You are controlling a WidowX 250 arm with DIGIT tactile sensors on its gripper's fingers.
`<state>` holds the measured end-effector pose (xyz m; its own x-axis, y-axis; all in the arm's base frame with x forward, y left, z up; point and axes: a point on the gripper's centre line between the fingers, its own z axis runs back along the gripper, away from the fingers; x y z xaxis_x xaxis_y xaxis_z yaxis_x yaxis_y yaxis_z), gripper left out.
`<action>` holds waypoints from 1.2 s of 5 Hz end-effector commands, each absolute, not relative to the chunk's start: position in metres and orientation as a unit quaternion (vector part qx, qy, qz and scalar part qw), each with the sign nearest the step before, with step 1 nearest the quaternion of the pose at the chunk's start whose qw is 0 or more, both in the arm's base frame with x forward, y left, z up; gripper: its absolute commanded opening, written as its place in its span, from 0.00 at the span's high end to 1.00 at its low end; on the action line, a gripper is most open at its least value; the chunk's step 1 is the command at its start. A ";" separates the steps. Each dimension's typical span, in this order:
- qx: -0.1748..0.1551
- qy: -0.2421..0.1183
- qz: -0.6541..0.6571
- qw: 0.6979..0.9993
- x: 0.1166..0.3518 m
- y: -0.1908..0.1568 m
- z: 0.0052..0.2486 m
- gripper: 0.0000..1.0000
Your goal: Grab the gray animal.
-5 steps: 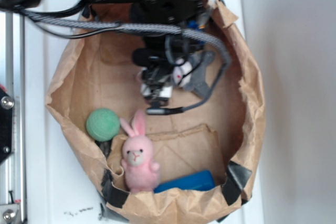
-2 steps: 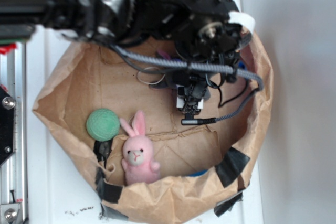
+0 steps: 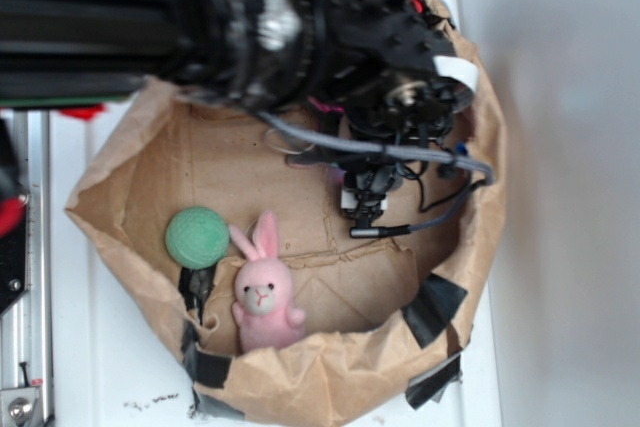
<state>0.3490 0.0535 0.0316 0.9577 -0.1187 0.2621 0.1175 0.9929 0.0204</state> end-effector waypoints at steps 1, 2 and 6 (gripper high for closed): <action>0.004 -0.164 -0.069 0.984 0.361 0.046 0.044 1.00; -0.014 -0.163 -0.072 0.984 0.359 0.049 0.060 1.00; -0.054 -0.130 -0.114 0.983 0.282 0.012 0.192 1.00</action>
<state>0.2754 0.0165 0.1751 0.9554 -0.2073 0.2102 0.2323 0.9673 -0.1020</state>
